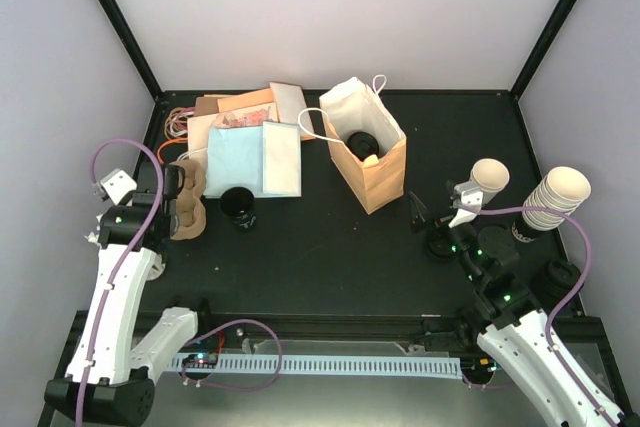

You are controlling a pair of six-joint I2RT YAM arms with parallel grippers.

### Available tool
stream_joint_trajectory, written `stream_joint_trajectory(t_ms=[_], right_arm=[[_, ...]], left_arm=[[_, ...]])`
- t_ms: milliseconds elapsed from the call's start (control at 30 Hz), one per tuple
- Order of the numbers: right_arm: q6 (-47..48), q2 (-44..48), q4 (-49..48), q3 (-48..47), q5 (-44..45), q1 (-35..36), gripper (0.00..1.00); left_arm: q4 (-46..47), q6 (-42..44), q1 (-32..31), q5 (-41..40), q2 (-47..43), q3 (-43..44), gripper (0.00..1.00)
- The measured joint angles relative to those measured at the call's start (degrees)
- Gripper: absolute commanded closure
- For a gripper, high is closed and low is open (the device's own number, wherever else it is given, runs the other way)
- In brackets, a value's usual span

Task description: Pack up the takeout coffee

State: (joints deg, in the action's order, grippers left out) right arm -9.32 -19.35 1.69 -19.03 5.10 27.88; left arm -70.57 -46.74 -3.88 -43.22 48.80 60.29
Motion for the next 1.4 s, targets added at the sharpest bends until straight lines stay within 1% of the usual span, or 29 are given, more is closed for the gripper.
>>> stream_joint_trajectory(t_ms=[67,267,433,533,600,700,767,833,1067,1400], right_arm=[[0.0,0.0,0.0,0.0,-0.1,0.0,0.00],[0.0,0.1,0.0,0.0,-0.2,0.0,0.00],[0.0,0.1,0.0,0.0,-0.2,0.0,0.00],[0.0,0.1,0.0,0.0,-0.2,0.0,0.00],[0.0,0.2,0.0,0.0,-0.3,0.0,0.00],[0.0,0.3,0.0,0.0,-0.4,0.0,0.00],[0.0,0.3,0.0,0.0,-0.6,0.0,0.00],[0.0,0.3,0.0,0.0,-0.7,0.0,0.00],[0.0,0.3,0.0,0.0,-0.8,0.0,0.00],[-0.1,0.2,-0.1,0.0,-1.2,0.0,0.00]], left_arm=[[0.5,0.0,0.9,0.2,0.0,-0.2,0.66],[2.0,0.2,4.7,1.6,-0.1,-1.0,0.66],[3.5,0.5,5.8,3.4,-0.3,-2.9,0.64],[4.3,0.8,6.1,4.2,-0.4,-4.1,0.64],[4.7,0.9,6.2,4.3,-0.4,-4.5,0.70],[4.7,0.8,6.3,4.3,-0.4,-4.7,0.81],[4.6,0.7,6.5,4.2,-0.5,-4.7,0.85],[4.4,0.5,6.5,4.2,-0.6,-4.7,0.86],[3.0,0.6,6.5,4.0,-2.0,-4.3,0.98],[0.0,1.5,6.6,4.7,-3.1,-0.5,0.98]])
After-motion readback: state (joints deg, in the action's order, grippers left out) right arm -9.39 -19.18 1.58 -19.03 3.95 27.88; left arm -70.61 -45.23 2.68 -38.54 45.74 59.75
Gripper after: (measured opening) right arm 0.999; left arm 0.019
